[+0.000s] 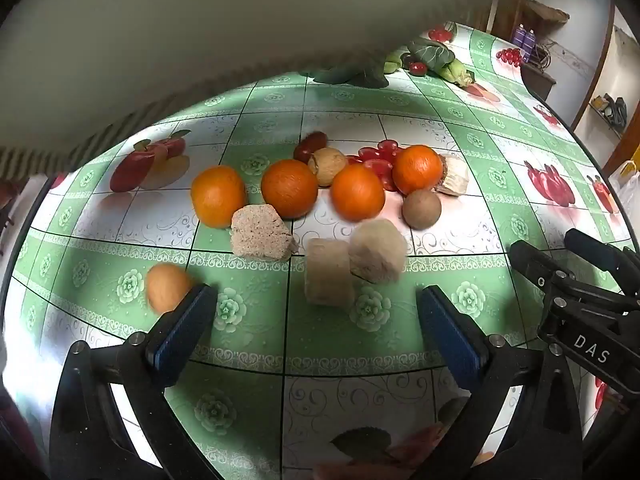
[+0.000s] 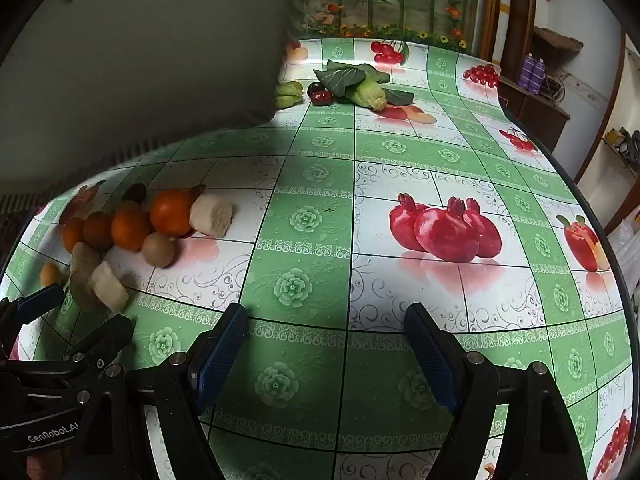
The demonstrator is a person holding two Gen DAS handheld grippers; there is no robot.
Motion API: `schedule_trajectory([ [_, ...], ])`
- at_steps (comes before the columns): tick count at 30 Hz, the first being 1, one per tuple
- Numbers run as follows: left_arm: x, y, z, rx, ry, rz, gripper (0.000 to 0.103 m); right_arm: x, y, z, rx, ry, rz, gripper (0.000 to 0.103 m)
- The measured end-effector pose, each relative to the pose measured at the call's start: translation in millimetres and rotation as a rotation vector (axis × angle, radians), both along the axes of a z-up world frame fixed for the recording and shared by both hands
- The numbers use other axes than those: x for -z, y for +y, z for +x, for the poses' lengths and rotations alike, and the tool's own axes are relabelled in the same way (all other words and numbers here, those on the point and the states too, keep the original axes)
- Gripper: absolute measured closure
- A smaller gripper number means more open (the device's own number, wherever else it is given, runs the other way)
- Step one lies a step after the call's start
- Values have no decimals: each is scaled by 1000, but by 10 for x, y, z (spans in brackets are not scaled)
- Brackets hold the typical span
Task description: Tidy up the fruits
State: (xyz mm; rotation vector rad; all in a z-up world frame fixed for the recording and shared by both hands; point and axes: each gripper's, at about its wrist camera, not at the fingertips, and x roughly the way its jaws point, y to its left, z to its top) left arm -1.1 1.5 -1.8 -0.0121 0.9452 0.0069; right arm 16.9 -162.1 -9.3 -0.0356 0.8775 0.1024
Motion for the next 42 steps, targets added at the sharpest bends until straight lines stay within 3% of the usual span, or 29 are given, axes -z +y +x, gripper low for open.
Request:
schedule_trajectory([
  [29, -14, 37, -12, 0, 0, 0, 0, 1, 0, 3, 0, 1, -1, 23],
  [32, -14, 33, -10, 0, 1, 0, 0, -3, 2, 24, -10, 7, -4, 14],
  [42, -14, 32, -10, 0, 1, 0, 0, 18, 54, 27, -12, 11, -4, 11],
])
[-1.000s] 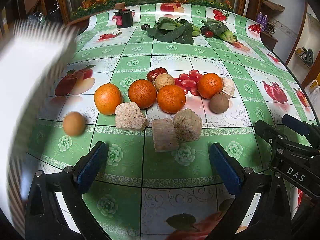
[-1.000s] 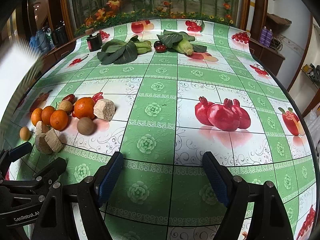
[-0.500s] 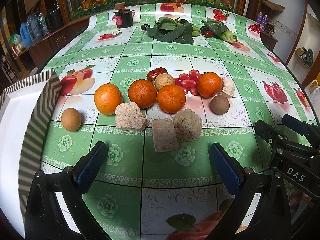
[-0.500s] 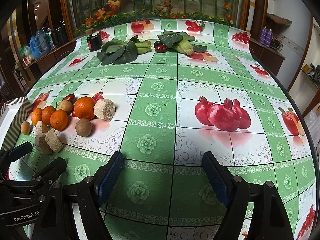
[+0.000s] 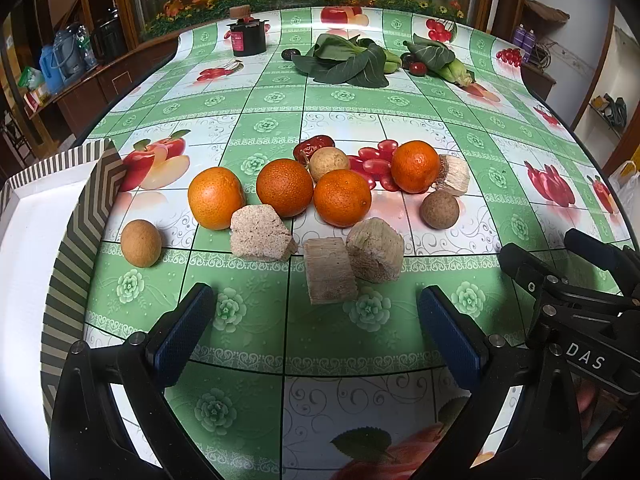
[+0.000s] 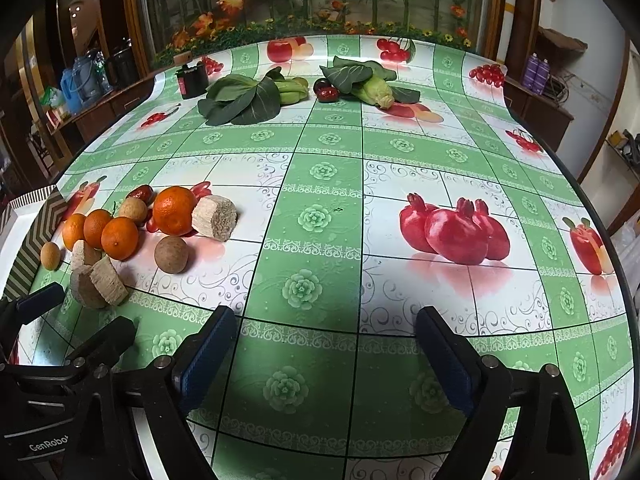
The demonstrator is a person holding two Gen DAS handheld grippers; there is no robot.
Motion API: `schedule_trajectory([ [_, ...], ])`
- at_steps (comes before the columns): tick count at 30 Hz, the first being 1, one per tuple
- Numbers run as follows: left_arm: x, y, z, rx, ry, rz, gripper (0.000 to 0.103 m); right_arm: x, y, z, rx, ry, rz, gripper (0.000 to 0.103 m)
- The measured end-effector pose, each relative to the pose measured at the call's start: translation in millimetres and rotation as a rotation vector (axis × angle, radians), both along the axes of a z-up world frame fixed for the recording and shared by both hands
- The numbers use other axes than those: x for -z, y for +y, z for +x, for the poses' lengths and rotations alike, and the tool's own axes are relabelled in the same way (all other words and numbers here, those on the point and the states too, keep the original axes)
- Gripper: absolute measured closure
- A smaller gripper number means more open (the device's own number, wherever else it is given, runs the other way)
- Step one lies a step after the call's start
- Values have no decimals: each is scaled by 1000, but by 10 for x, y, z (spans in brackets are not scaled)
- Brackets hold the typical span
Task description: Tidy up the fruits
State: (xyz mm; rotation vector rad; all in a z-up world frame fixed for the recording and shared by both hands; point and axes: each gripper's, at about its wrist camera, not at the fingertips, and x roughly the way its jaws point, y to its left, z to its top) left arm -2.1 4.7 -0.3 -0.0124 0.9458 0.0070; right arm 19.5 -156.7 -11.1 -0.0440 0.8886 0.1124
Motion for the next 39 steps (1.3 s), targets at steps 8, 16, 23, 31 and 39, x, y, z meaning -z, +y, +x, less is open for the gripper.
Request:
schedule_trajectory([
  [8, -67, 78, -65, 64, 37, -33, 3, -42, -47, -8, 8, -22, 33, 34],
  [16, -379, 292, -394, 96, -38, -57, 3, -264, -3, -242, -73, -84, 105, 37],
  [23, -352, 485, -490, 86, -16, -72, 3, -295, 357, -349, -237, -58, 136, 38],
  [31, -333, 504, -472, 91, -6, -72, 3, -230, 695, -238, -370, -11, 113, 49],
  [39, -298, 523, -442, 90, 12, -72, 3, -176, 947, -43, -470, 17, 76, 58],
])
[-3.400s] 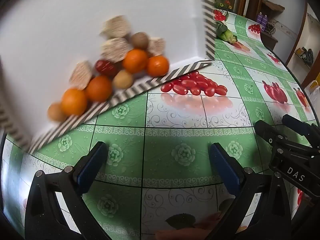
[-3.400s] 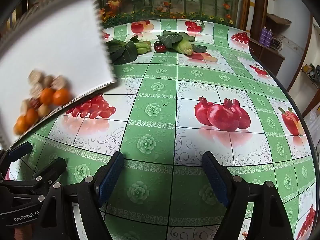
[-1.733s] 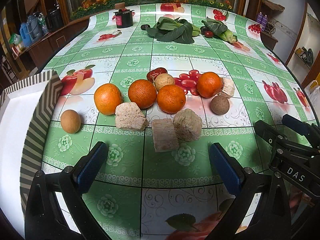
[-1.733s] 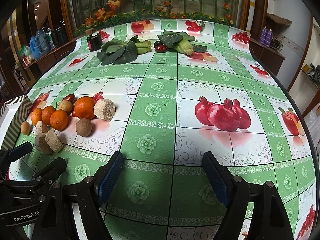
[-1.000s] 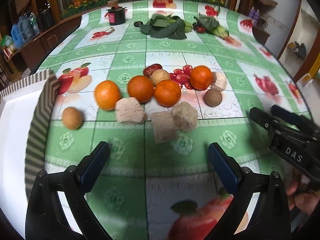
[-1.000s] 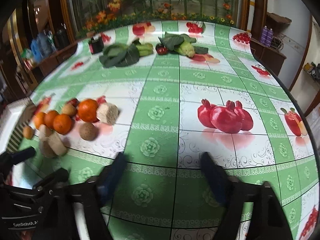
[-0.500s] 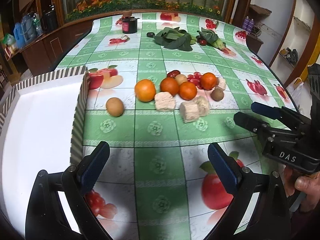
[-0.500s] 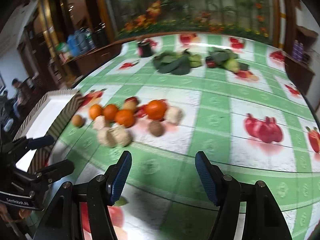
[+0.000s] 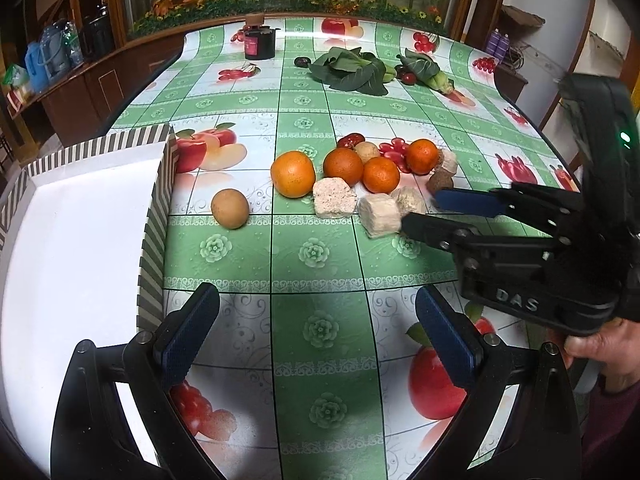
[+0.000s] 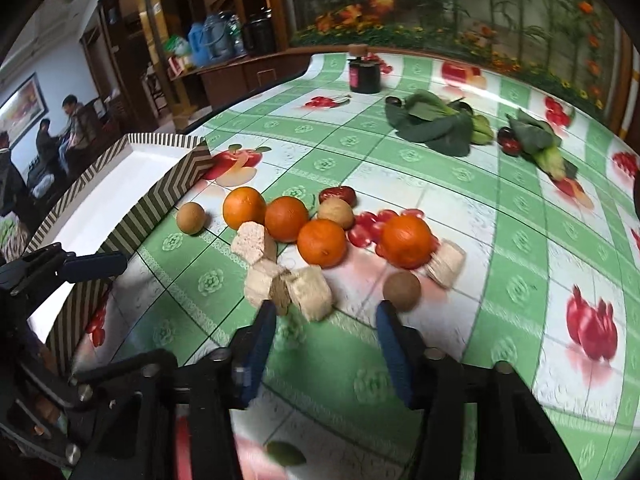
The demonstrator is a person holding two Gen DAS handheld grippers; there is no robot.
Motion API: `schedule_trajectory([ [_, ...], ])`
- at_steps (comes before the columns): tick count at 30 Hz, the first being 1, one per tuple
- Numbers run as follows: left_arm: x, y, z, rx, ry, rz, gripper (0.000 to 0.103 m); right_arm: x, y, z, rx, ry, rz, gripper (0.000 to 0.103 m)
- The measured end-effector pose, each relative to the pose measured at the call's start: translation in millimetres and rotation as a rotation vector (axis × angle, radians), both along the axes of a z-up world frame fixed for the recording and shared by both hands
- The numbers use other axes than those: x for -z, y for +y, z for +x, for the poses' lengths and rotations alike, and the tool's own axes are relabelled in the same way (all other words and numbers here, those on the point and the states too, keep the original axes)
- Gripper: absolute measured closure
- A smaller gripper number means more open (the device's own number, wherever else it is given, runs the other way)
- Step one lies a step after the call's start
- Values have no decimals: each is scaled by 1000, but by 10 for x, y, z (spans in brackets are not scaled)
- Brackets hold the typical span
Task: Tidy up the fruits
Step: 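Grasp a tan cube with the left tool while the right tool grasps another tan cube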
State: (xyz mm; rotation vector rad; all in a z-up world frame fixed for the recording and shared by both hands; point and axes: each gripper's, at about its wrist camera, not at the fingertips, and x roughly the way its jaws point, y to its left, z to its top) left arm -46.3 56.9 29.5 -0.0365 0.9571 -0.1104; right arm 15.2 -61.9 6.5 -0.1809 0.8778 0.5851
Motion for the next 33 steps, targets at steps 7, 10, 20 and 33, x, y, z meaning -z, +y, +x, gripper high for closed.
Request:
schedule_trajectory([
  [7, 32, -12, 77, -9, 14, -4, 3, 77, 77, 88, -47, 6, 12, 80],
  [10, 10, -66, 117, -2, 13, -11, 3, 61, 32, 48, -33, 1, 14, 84],
  [20, 1, -283, 307, -8, 5, 16, 7, -82, -303, -58, 60, -41, 67, 85],
  [33, 41, -269, 360, -20, 13, 46, 7, -26, -613, -25, 160, 18, 101, 85],
])
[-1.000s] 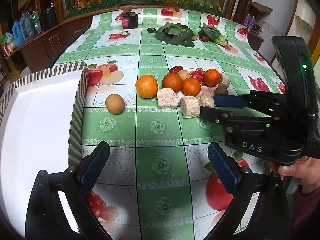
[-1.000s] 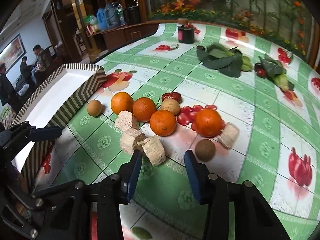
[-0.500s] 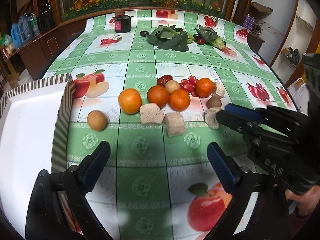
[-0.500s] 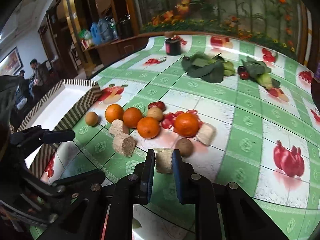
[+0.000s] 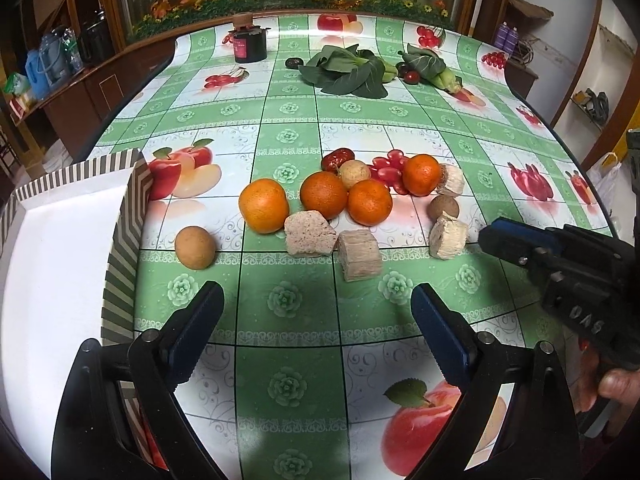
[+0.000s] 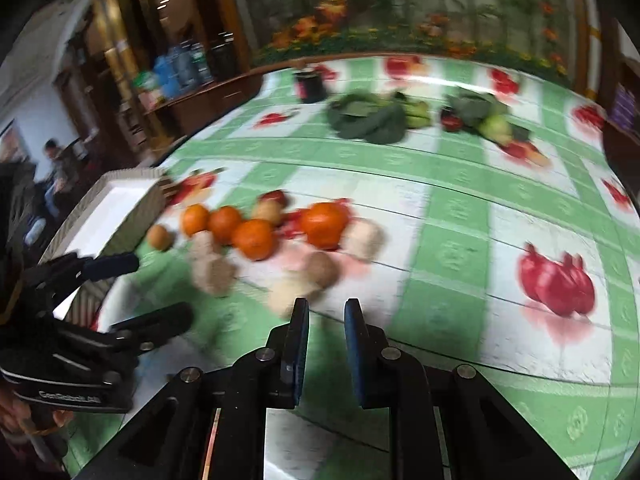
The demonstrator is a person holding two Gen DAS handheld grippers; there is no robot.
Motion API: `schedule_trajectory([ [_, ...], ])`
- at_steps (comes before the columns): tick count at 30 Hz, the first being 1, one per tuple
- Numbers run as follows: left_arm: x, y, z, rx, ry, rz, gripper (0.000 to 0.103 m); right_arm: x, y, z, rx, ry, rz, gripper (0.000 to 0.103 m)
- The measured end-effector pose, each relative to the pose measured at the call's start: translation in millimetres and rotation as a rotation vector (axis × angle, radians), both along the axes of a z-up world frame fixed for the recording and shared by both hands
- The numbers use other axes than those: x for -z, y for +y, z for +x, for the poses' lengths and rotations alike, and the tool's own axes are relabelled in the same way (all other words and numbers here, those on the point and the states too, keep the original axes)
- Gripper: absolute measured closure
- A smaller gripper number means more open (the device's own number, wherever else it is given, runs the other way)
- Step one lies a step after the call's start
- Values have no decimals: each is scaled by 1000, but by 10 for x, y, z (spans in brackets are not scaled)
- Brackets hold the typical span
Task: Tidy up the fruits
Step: 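Grasp a tan cube with the left tool while the right tool grasps another tan cube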
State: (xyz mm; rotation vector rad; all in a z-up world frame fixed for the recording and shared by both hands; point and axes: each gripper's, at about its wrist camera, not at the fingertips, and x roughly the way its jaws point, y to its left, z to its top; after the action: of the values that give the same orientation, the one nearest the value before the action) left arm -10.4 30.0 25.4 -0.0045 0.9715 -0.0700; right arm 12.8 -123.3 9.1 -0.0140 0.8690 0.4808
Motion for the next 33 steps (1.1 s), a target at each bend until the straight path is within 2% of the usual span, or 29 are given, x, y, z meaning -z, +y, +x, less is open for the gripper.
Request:
schedule_trajectory([
  [4, 15, -44, 36, 2, 3, 1, 7, 10, -103, 32, -18, 50, 105, 85],
  [7, 22, -98, 78, 8, -2, 6, 8, 33, -71, 24, -25, 55, 100, 85],
  [9, 37, -135, 115, 18, -5, 15, 25, 68, -63, 36, -21, 65, 95, 85],
  [11, 89, -151, 183, 26, 20, 1, 50, 92, -61, 31, -20, 69, 95, 85],
  [13, 122, -146, 218, 21, 21, -17, 56, 89, -65, 26, -20, 66, 94, 85],
  [16, 121, -119, 233, 16, 14, -33, 79, 71, -42, 5, -41, 56, 106, 85],
  [17, 121, -108, 231, 16, 17, -42, 83, 71, -35, -2, -48, 56, 109, 85],
  [21, 94, -92, 180, 23, 7, -38, 83, 64, 73, -30, -98, 52, 123, 84],
  [26, 35, -51, 92, 24, -7, -46, 83, 57, 209, -11, -100, 34, 77, 71],
  [33, -24, -47, -4, 36, -10, -78, 83, 119, 318, 121, -59, 32, 10, 70],
])
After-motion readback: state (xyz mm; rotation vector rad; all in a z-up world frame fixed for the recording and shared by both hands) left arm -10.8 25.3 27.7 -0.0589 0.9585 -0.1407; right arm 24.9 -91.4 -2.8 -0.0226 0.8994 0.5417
